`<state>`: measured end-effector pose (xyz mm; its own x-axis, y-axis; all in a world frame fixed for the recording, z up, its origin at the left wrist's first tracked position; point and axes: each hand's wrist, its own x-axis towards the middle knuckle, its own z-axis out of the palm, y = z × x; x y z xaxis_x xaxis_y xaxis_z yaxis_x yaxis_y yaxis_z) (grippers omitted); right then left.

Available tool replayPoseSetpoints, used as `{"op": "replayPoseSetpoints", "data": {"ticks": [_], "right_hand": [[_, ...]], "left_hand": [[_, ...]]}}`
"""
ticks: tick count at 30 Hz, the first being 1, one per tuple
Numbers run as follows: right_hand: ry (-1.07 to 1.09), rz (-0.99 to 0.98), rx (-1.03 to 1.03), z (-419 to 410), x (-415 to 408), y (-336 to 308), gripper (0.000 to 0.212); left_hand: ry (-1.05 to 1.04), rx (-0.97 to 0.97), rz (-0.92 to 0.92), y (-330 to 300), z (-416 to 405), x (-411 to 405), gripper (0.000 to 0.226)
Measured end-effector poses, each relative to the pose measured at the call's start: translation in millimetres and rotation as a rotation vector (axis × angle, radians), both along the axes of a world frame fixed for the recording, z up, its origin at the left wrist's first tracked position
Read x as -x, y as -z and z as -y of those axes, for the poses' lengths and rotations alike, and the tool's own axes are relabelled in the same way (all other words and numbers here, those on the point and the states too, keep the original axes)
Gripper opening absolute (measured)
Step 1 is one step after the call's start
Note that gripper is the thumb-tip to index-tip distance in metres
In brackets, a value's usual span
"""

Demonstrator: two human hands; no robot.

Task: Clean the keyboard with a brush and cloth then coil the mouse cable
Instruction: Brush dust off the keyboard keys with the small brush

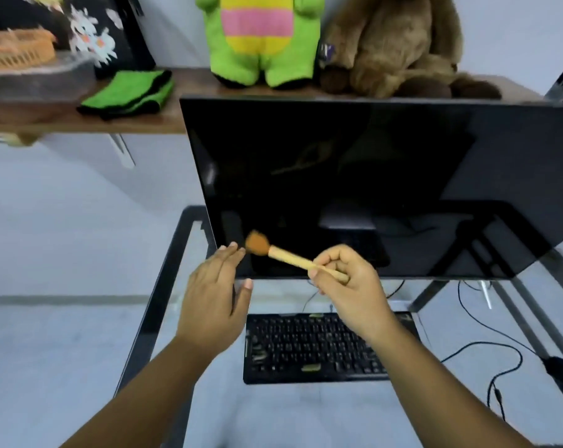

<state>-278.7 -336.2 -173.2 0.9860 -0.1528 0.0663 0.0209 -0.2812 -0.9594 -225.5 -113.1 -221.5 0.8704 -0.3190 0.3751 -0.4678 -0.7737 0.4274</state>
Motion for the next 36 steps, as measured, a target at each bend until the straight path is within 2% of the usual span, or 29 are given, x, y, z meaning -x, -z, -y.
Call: {"op": "replayPoseSetpoints", "data": {"ticks": [4,8,14,19,22,24,26,28,32,34,36], "right_hand": [[0.146,-0.033,-0.141,-6.5,18.5,58.0,0.008],[0.316,-0.165,-0.189,-18.5,24.0,114.5,0.013],[0.279,-0.156,-0.112,-52.5,4.1,150.1,0.007],[0.159,-0.148,0.026,-74.1,-0.9,168.4,0.011],[0.282,-0.124,0.156,-70.5,2.5,177.7,0.011],[0.367,-0.084,0.161,-70.3,4.6,176.7,0.011],[0.295,-0.093,0.119,-76.7,4.7,172.6,0.012],[0.206,-0.116,0.18,-81.7,6.0,172.9,0.012],[0.336,0.009,0.346,-73.0,8.3,176.3,0.015],[0.179,0.049,0.342,-72.9,9.2,172.4,0.017],[0.064,0.006,0.42,-73.4,11.9,171.6,0.018]], "left_hand": [[-0.059,-0.114,-0.255,67.5,-4.9,13.2,0.061],[-0.105,-0.221,-0.501,117.1,-15.4,25.1,0.056],[-0.049,-0.294,-0.719,149.6,-24.5,35.0,0.065],[-0.004,-0.314,-0.693,164.6,-28.9,37.8,0.068],[0.026,-0.37,-0.702,164.6,-30.9,37.2,0.089],[0.041,-0.412,-0.705,165.9,-32.0,37.9,0.106],[0.043,-0.436,-0.7,169.1,-31.9,38.9,0.115],[0.038,-0.449,-0.68,171.7,-31.8,39.9,0.115],[0.03,-0.469,-0.649,171.2,-31.0,41.9,0.11],[0.029,-0.478,-0.647,170.3,-30.5,42.8,0.11],[0.029,-0.484,-0.648,169.9,-30.4,42.2,0.111]]}}
